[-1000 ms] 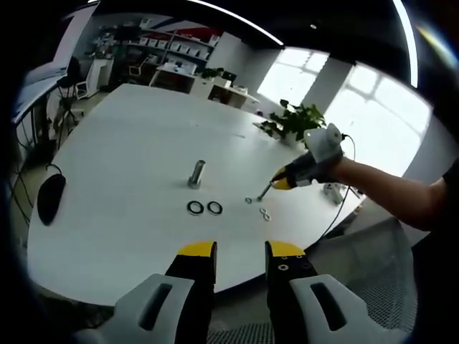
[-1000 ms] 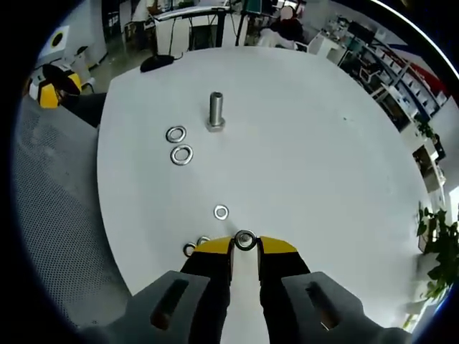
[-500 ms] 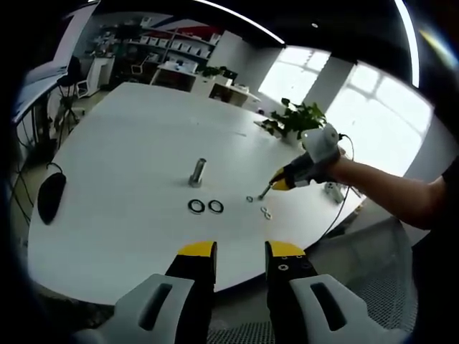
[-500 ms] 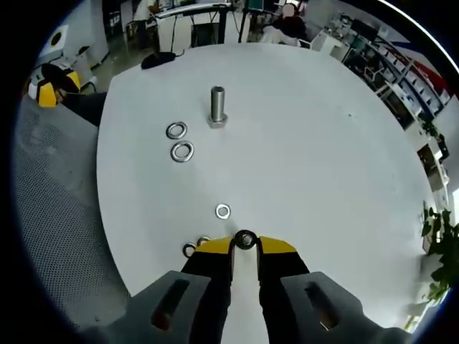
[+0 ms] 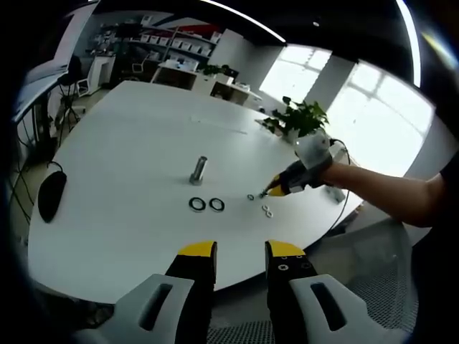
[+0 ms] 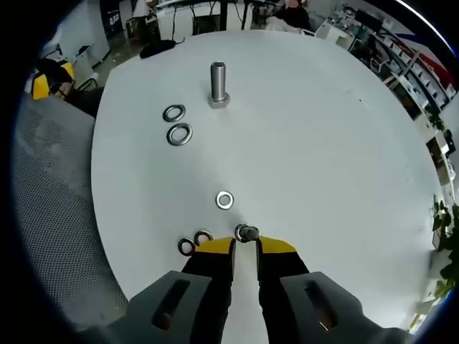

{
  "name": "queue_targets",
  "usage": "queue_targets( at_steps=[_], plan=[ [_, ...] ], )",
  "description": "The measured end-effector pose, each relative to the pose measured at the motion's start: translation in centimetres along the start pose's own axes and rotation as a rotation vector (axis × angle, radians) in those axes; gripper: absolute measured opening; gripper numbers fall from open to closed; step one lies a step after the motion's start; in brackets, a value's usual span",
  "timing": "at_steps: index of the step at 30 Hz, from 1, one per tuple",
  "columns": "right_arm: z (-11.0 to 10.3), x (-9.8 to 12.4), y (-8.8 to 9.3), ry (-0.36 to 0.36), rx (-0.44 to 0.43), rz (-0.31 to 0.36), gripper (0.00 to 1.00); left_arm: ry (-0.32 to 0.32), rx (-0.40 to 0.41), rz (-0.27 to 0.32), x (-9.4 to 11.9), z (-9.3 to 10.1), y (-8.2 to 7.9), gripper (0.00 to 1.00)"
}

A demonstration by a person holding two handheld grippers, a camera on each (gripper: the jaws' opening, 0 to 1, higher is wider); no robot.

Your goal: Place the washer onto the threaded stud by aligning its center hole with the stud, sliding it down to the base, and recovering from edge contact or off-axis alignment until the washer reaches the visible bottom stop.

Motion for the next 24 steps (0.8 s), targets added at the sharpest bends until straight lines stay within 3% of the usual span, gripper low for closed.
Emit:
queue_targets(
  at_steps=[10,24],
  plan=[
    [0.0,-0.2,0.4,-0.006,-0.019,-0.004,0.14,-0.002,-0.001,-0.004,0.0,0.0,0.0,0.25],
    [-0.4,2.1,0.5,0.013,-0.031,0.022,0.15,0.003,-0.002,0.009,0.0,0.1,-0.1,0.25]
  ],
)
Point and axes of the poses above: the point that each gripper's makers call its tool centre point, and the gripper's own axes: x roughly backward along the fingers, z roughly to its right, y roughly out of its underside, the point moved 10 cm from there along x, roughly backward along the fingers, and after that the axes turned 15 degrees about z, right-handed, at the moved point
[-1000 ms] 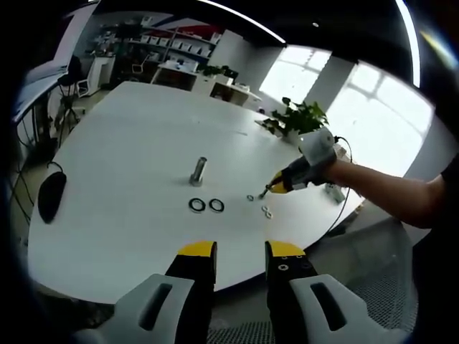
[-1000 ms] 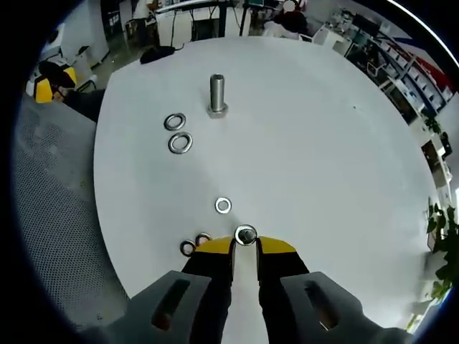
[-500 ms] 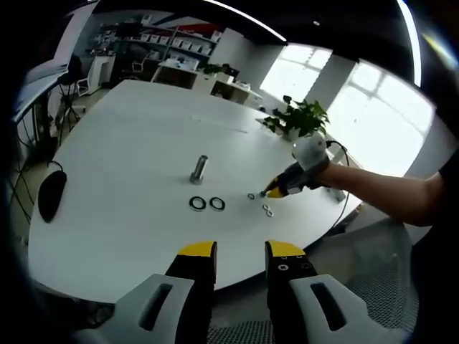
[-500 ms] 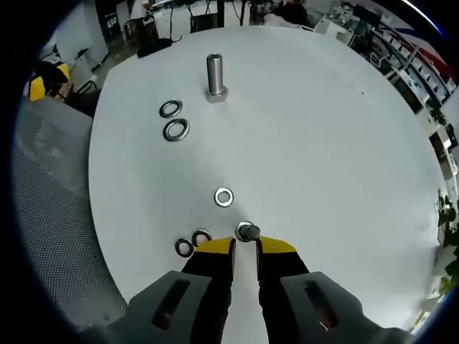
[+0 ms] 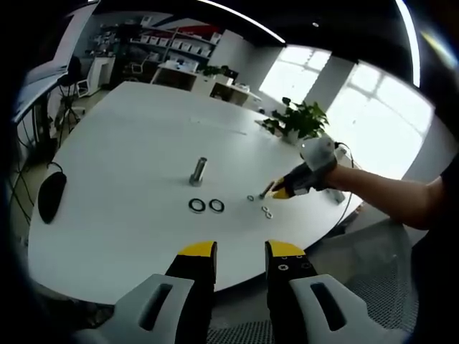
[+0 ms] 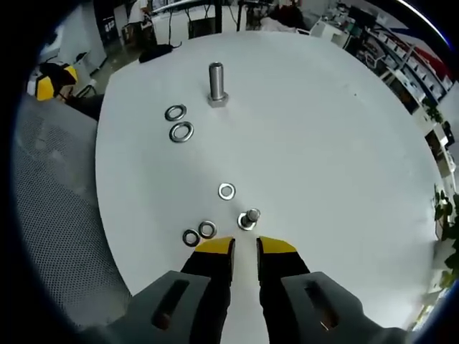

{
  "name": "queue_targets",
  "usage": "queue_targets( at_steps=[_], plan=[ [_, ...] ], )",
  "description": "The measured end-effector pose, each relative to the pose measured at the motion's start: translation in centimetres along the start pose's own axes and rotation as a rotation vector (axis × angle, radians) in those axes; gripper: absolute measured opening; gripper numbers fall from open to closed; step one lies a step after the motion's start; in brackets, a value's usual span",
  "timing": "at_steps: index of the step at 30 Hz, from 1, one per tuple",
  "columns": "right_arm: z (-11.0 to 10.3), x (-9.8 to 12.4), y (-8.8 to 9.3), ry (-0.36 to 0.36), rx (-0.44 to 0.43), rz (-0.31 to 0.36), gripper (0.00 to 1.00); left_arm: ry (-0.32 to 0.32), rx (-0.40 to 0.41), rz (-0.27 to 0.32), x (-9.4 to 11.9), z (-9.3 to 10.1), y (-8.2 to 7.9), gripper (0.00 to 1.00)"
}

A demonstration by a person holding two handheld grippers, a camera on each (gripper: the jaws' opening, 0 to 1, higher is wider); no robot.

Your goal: Place the washer onto the threaded stud by aligning its center hole with the stud, sliding it down to the base, and recovering from edge contact or off-axis alignment until the washer reaches the visible bottom stop.

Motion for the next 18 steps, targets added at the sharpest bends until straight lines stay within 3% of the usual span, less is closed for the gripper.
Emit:
queue_targets(
  at_steps=[18],
  plan=[
    [-1.7,1.1,0.9,-0.024,-0.071,0.036,0.22,0.011,0.000,0.010,0.0,0.0,0.0,0.25]
  ],
)
Point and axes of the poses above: the point that each gripper's makers call its tool centre point, and the gripper's own axes: x roughly backward along the fingers, z roughly to its right, y roughly out of its underside, the point moved 10 cm from there along x, roughly backward along the fingers, and after that the axes turned 15 degrees about z, right-handed, at the moved point
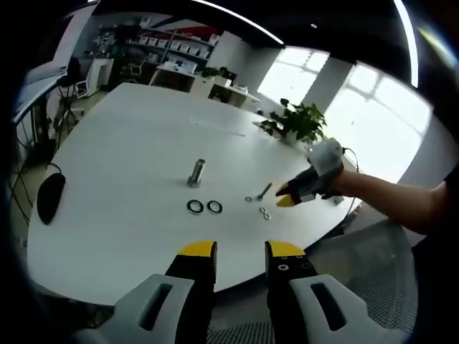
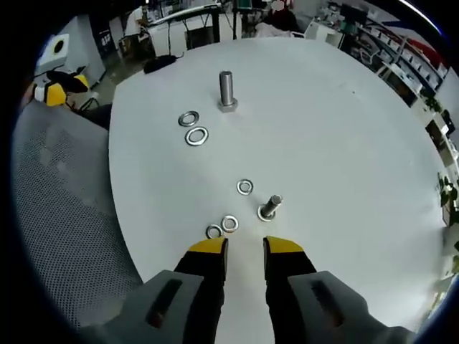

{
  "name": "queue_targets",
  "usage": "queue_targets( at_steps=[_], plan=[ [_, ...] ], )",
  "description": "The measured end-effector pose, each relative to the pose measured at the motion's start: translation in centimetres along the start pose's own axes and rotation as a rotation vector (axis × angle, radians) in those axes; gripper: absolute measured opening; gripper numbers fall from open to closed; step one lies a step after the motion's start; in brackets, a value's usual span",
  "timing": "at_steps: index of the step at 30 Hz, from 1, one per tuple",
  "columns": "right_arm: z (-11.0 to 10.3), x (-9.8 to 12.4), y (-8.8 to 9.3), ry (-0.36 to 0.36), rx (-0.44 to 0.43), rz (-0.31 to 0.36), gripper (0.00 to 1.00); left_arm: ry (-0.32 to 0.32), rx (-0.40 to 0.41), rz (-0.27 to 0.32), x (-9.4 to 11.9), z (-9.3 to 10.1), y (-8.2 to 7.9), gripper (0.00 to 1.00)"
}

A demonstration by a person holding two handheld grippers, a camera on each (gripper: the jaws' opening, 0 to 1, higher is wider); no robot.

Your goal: Place the washer onto the threaded stud by aligning its center hole with the stud, sliding it down to the base, and recovering from edge contact or off-axis alignment until the washer reaches the visible bottom stop.

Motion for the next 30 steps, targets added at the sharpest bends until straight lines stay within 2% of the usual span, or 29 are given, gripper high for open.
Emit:
queue_targets(
  at_steps=[5,13,18,30],
  plan=[
    [-0.7,-0.3,0.3,-0.027,-0.020,-0.002,0.22,0.003,-0.001,-0.001,0.0,0.1,0.0,0.25],
    [-1.9,-1.1,0.6,-0.060,0.007,-0.024,0.22,0.000,0.003,0.004,0.1,0.1,0.0,0.25],
    [-2.6,-1.7,1.0,-0.083,0.008,-0.013,0.22,0.001,0.002,0.001,0.0,0.1,0.0,0.25],
    [-2.9,-2.7,1.5,-0.087,0.011,-0.004,0.22,-0.001,0.003,-0.005,0.0,0.0,0.0,0.25]
  ],
)
Point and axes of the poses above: the point that each gripper's makers call its tool centre point, and the gripper's own axes: x roughly backward along the fingers, z roughly to its right, y roughly out of its underside, the point moved 10 cm from there along x, roughly backward along the fingers, and after that the axes turned 15 degrees about z, right-handed, at the moved point
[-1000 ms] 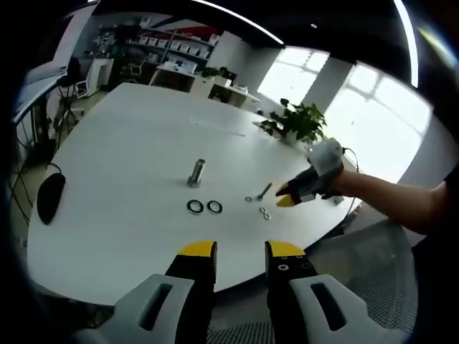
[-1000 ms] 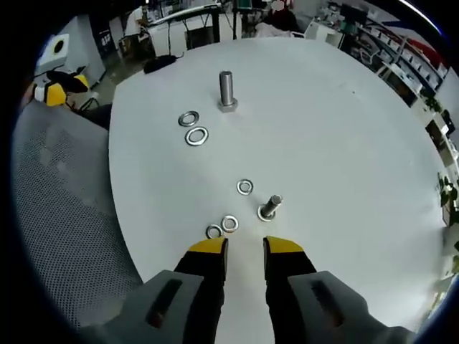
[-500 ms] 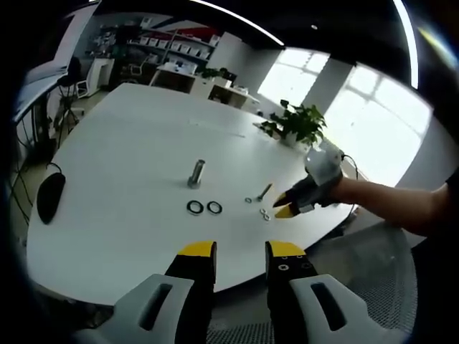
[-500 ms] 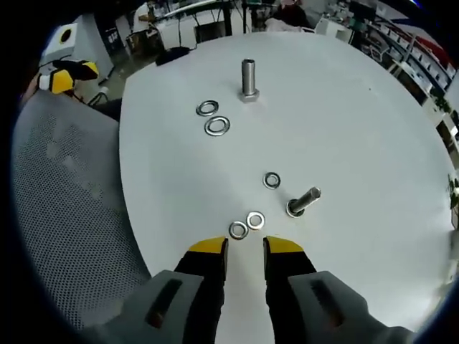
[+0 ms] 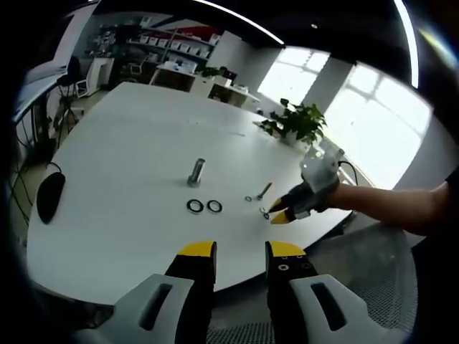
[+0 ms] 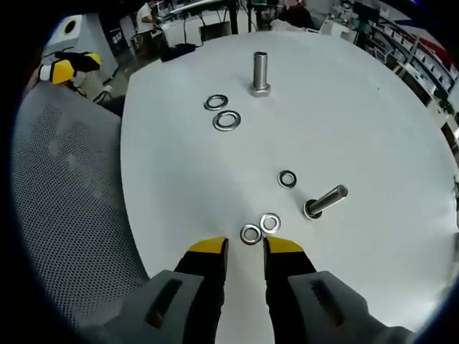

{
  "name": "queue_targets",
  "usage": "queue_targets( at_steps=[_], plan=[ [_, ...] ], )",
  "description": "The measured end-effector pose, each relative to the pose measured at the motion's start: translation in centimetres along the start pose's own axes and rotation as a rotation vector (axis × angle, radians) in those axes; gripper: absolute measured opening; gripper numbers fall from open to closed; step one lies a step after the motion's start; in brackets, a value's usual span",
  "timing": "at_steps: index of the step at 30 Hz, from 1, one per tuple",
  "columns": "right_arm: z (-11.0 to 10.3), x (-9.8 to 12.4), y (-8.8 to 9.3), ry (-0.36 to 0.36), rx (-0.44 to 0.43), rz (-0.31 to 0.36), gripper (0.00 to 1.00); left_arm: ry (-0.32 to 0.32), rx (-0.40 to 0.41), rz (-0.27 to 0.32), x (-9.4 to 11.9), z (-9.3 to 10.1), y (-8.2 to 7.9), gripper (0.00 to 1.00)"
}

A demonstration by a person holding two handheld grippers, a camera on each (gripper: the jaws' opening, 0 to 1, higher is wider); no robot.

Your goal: Place the washer onto the threaded stud by aligning its center hole with the stud, sliding it down to the base, and recovering from edge contact or off-axis alignment until the washer reaches the visible bottom stop.

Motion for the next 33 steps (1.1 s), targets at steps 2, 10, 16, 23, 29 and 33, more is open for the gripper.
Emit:
queue_targets(
  at_steps=[2,10,16,23,29,33],
  plan=[
    [0.0,-0.1,0.0,0.000,0.004,0.001,0.22,0.000,0.000,-0.001,0.0,0.0,0.0,0.25],
    [0.2,-0.2,0.1,-0.003,0.072,0.003,0.20,-0.002,0.001,-0.003,0.0,0.0,0.0,0.25],
    [0.1,-0.3,0.1,0.009,0.052,0.034,0.15,-0.001,0.001,-0.004,0.0,0.0,0.0,0.25],
    [-0.1,-0.3,0.0,0.010,0.071,0.020,0.14,-0.002,0.002,-0.001,0.0,0.0,0.0,0.25],
    [0.1,-0.3,-0.3,0.014,0.088,-0.013,0.14,-0.001,0.001,-0.001,0.0,0.0,0.0,0.25],
    [0.4,0.5,-1.1,0.026,0.069,0.026,0.14,0.002,0.000,0.000,0.0,0.0,0.0,0.25]
  ],
)
Point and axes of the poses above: the point that each gripper's makers call its tool centre point, and the gripper's own axes: x roughly backward along the fingers, z roughly to its right, y roughly out of its underside, the point moved 10 cm from there along x, roughly backward along the fingers, and after that the axes turned 15 degrees about z, right-handed, at the moved point
